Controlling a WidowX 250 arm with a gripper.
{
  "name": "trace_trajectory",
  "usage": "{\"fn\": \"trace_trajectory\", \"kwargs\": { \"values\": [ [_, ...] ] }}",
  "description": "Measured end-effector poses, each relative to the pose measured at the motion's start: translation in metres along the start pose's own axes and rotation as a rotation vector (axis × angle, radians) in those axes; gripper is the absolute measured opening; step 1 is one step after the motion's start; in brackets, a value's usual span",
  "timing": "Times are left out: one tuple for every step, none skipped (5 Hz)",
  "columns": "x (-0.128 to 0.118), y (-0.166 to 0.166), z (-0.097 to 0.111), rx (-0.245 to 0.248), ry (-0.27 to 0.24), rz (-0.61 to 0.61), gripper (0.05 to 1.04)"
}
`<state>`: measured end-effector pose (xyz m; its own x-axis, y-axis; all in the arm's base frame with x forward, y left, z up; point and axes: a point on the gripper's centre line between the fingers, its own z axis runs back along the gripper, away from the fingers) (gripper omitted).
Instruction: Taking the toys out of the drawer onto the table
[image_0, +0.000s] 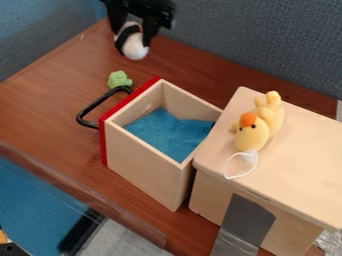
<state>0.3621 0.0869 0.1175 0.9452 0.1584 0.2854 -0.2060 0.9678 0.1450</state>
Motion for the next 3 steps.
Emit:
{"fn": "trace_trajectory", "kwargs": {
  "values": [
    [0.011, 0.001, -0.028, 0.004, 0.055, 0.012, 0.685],
    [0.016, -0.007, -0.051, -0.036, 0.103, 0.009, 0.685],
    [0.023, -0.013, -0.051, -0.075, 0.101, 0.003, 0.685]
  ]
}}
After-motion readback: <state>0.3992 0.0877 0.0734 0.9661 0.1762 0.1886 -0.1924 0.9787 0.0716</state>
